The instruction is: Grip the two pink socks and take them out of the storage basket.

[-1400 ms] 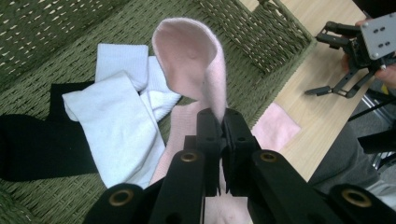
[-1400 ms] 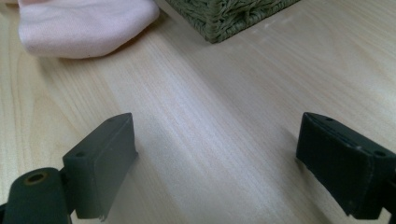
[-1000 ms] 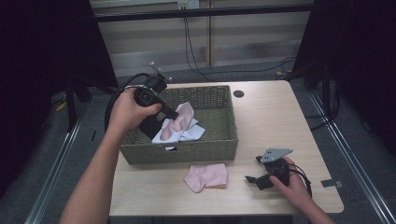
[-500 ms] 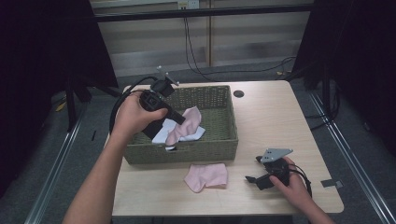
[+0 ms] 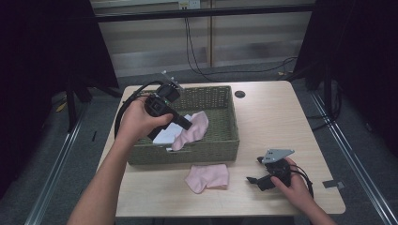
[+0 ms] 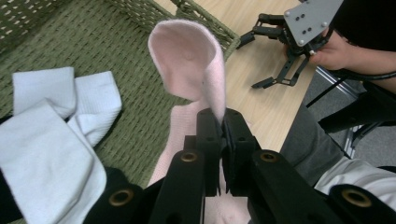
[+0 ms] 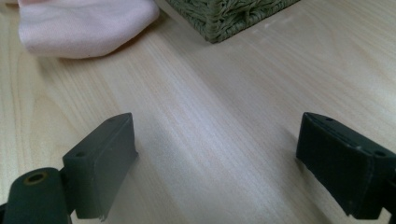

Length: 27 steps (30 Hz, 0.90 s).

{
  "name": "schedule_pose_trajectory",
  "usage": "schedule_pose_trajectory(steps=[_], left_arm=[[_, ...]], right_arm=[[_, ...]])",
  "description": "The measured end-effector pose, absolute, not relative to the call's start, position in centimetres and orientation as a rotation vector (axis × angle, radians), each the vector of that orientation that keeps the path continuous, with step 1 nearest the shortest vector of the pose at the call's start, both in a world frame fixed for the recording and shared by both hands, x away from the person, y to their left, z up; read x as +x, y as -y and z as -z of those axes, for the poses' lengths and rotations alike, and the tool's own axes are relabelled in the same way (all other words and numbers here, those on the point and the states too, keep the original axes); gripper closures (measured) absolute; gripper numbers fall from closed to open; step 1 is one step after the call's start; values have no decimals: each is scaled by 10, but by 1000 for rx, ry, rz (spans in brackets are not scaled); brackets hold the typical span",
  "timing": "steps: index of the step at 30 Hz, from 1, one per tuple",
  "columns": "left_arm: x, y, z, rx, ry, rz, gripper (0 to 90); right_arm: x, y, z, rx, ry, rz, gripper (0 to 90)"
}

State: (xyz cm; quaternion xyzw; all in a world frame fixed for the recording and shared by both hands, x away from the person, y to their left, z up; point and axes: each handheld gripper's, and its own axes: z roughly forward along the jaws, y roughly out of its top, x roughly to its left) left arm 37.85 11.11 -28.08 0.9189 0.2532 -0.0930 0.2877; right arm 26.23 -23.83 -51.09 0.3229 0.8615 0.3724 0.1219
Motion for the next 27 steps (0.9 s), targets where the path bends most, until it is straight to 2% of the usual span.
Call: schedule_pose_trajectory(steps=[27], left_arm=[[341, -94, 296, 2458, -536, 280, 863]], right_arm=[[262, 238, 511, 942, -2514, -1087, 110]])
